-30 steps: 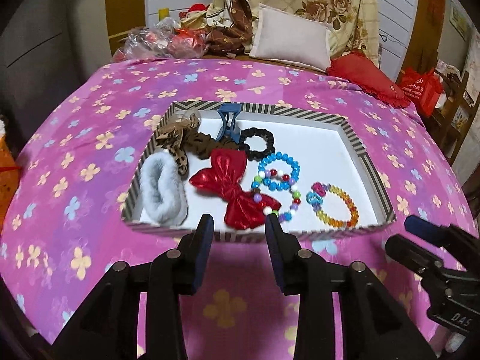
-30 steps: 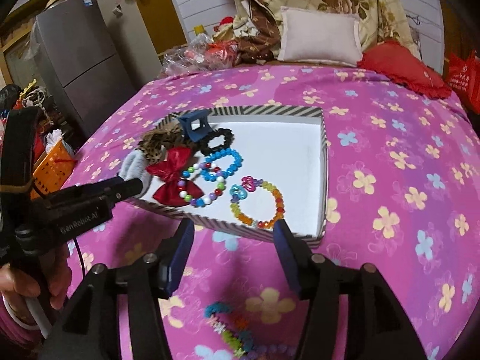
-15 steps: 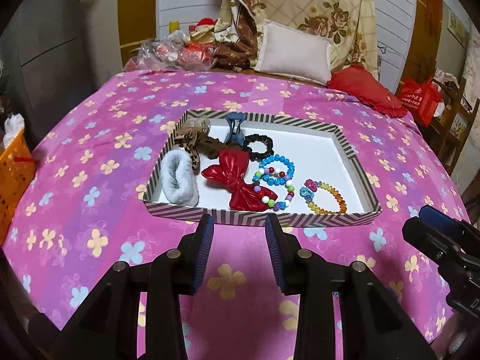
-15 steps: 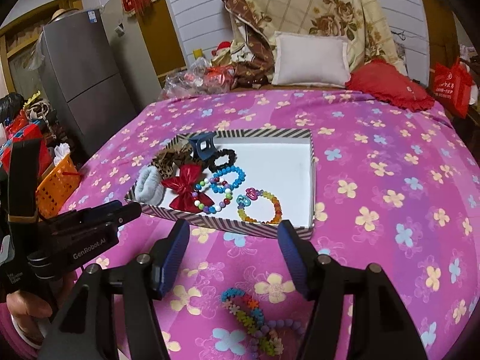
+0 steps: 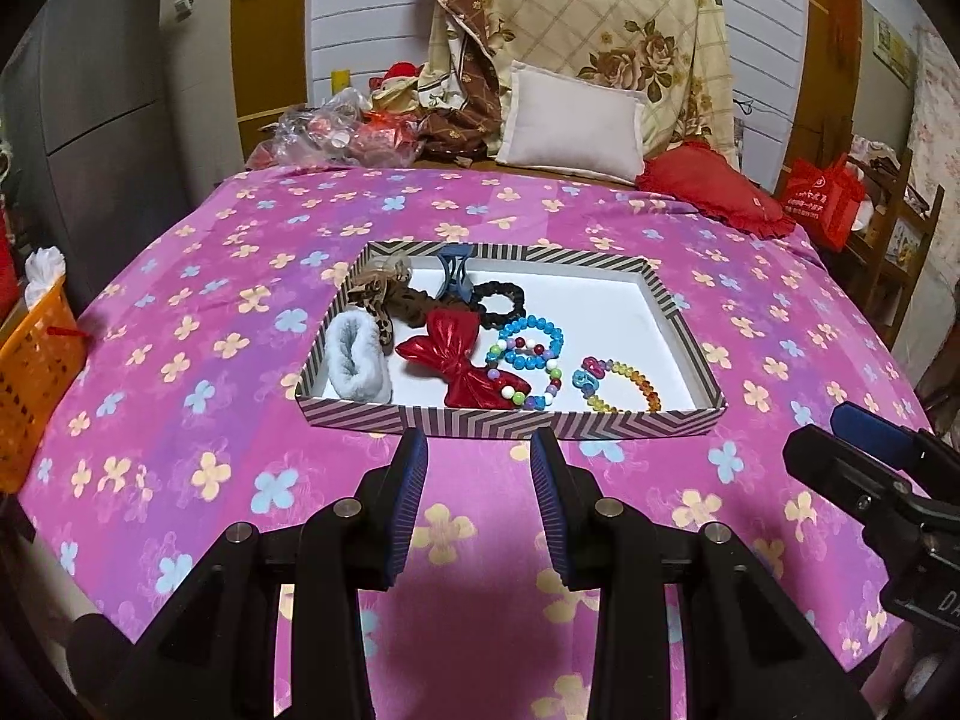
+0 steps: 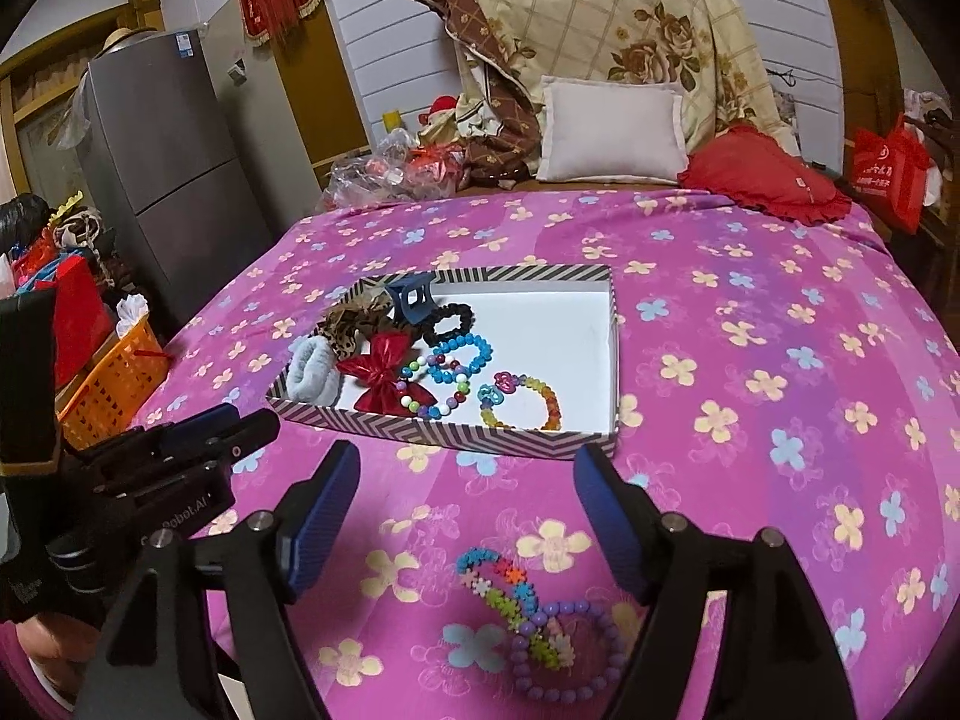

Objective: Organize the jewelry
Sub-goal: 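Withdraw both tools from the box and hold above the bed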

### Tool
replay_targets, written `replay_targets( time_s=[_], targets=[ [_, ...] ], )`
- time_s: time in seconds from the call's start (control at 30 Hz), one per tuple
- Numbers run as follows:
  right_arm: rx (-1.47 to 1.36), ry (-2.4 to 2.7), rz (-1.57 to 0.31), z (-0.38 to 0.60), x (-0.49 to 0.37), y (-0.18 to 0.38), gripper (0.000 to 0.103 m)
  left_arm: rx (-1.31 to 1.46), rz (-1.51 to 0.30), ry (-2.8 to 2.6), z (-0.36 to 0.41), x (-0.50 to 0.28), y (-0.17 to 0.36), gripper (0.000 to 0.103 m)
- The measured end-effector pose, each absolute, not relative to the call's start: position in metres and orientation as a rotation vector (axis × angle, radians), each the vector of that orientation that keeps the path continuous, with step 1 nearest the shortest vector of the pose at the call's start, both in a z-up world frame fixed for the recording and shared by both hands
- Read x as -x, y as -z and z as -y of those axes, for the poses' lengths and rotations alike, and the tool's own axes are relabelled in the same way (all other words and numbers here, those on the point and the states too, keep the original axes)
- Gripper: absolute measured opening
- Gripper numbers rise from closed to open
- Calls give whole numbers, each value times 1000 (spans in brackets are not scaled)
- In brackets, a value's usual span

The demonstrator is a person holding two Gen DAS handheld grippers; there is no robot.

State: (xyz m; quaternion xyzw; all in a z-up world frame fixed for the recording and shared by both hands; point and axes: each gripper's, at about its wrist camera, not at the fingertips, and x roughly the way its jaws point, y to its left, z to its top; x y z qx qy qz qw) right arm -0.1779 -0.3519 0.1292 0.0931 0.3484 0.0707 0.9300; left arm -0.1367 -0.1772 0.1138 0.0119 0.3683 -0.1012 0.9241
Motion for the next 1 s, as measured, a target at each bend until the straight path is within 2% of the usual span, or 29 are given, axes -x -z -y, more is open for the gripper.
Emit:
replay_targets(
  time_s=[0.23, 0.57, 1.0],
  targets=[
    [-151, -116, -658, 350, 194, -145, 85, -24, -738, 208, 177, 147, -121, 31],
    [-128, -99, -629, 351, 205, -151, 86, -37, -734, 214, 182, 154, -121, 31],
    [-119, -105, -679, 349, 202, -136, 86, -45, -762, 216, 186, 154, -106, 31]
  ],
)
